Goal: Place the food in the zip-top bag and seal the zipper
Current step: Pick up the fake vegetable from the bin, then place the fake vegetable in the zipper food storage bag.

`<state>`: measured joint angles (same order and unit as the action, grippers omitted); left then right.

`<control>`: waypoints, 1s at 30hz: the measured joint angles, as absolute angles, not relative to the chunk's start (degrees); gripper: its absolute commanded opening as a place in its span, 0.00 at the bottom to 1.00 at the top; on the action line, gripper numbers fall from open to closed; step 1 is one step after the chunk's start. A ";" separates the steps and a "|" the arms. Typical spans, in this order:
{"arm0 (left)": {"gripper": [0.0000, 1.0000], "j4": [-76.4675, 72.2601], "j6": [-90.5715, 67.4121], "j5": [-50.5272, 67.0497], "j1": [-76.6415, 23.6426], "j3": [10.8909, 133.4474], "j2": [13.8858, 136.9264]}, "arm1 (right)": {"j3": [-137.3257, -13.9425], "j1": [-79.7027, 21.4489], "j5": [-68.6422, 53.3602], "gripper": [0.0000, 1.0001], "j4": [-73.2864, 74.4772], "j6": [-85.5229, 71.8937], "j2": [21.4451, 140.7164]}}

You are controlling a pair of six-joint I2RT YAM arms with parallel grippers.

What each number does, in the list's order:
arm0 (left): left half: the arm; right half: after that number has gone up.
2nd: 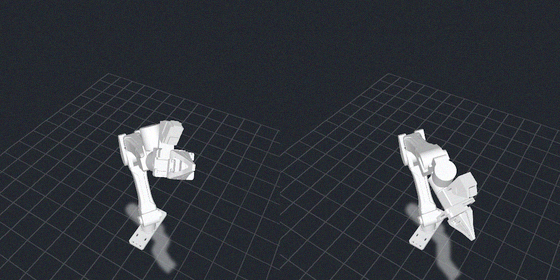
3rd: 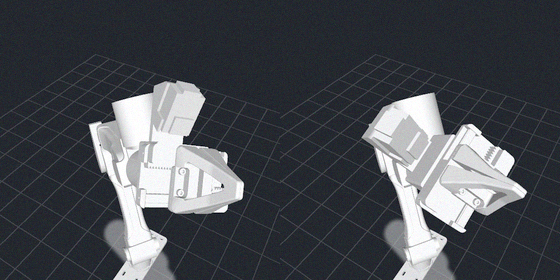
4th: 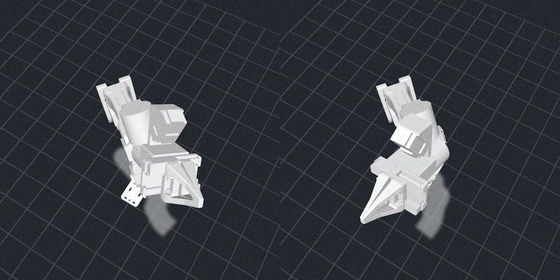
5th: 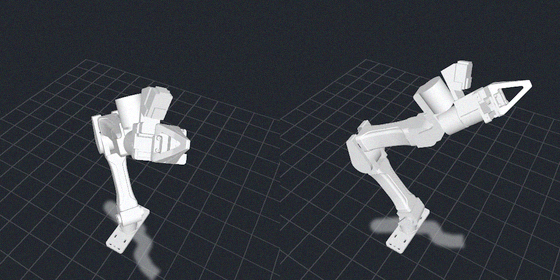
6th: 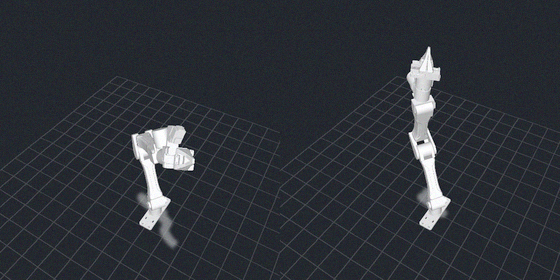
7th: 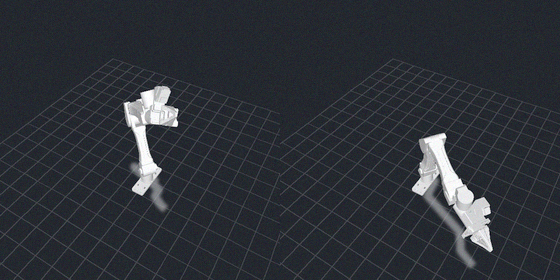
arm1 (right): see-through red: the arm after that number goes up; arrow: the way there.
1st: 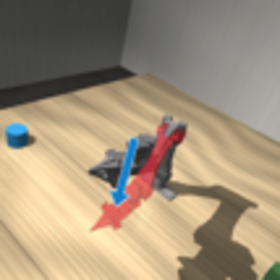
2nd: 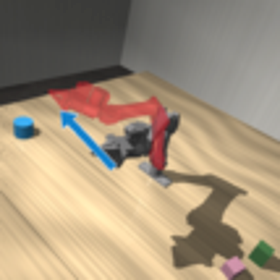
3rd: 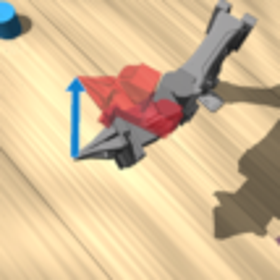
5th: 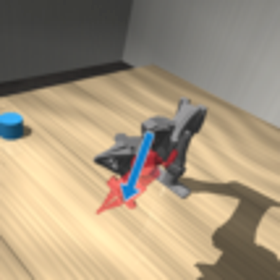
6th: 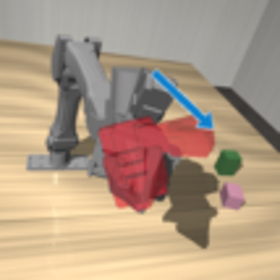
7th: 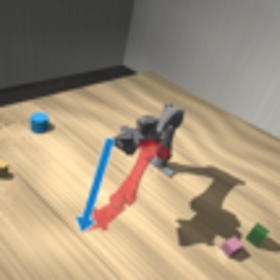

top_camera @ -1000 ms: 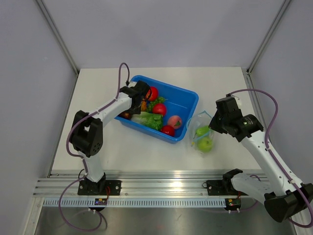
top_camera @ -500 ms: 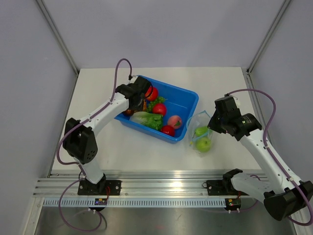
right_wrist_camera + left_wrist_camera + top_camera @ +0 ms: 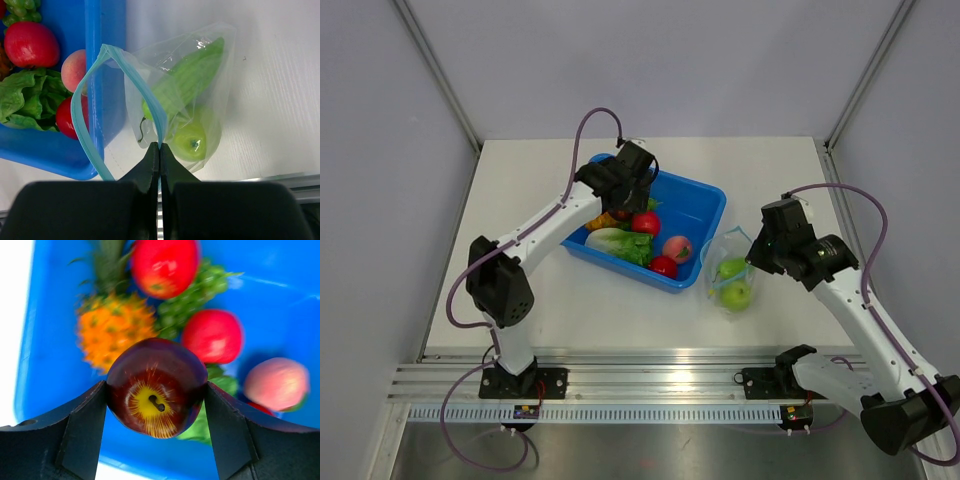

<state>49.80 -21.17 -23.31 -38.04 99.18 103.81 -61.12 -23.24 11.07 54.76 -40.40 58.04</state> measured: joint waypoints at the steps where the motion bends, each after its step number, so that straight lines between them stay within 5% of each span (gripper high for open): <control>1: 0.40 49.19 -21.17 -22.79 -38.30 99.68 104.55 | -61.12 -23.24 11.14 0.01 54.85 -40.40 57.95; 21: 0.37 46.68 -20.53 -5.98 -38.74 99.72 96.27 | -61.25 -23.24 9.23 0.00 51.37 -40.56 62.04; 30: 0.36 45.19 -22.15 7.88 -47.09 101.08 94.28 | -61.69 -23.24 7.38 0.00 49.41 -40.86 62.74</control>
<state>45.19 -22.15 7.88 -47.09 101.08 94.28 -61.69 -23.24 7.38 49.41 -40.86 62.74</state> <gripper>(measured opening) 0.729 0.011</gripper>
